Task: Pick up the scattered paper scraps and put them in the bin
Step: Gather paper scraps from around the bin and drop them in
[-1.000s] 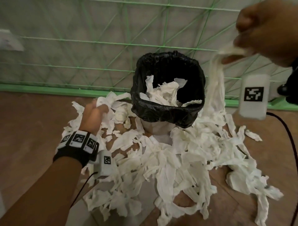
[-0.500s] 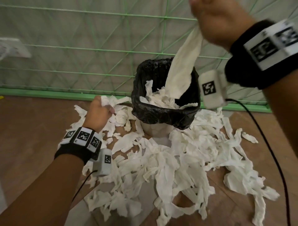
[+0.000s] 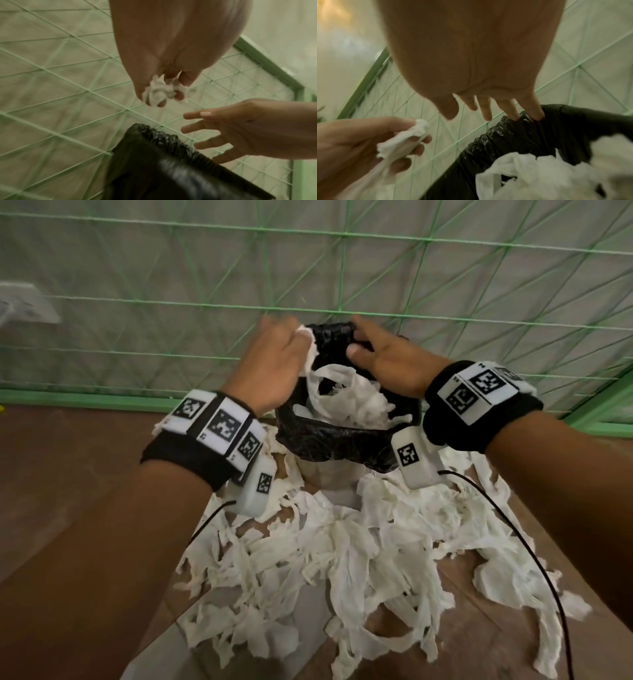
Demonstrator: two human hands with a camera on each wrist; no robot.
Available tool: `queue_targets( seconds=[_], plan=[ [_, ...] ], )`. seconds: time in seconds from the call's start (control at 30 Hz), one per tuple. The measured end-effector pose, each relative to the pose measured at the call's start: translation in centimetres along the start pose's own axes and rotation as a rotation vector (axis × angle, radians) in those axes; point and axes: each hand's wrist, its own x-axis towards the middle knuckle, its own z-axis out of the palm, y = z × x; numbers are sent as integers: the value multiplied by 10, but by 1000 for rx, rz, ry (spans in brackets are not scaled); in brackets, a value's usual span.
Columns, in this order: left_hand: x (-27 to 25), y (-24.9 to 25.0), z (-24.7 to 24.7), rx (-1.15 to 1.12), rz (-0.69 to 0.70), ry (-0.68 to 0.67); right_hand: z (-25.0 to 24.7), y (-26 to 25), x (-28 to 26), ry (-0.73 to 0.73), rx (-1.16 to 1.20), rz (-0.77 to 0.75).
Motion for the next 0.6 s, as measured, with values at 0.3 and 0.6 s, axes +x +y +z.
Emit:
queue_targets(
  seconds=[0.3,0.6],
  plan=[
    [39,23,38,248,95,125,-38,142,-10,654,314,368],
    [45,-1,85,673,-19,-586,72,180,-79,-169,-236,524]
  ],
)
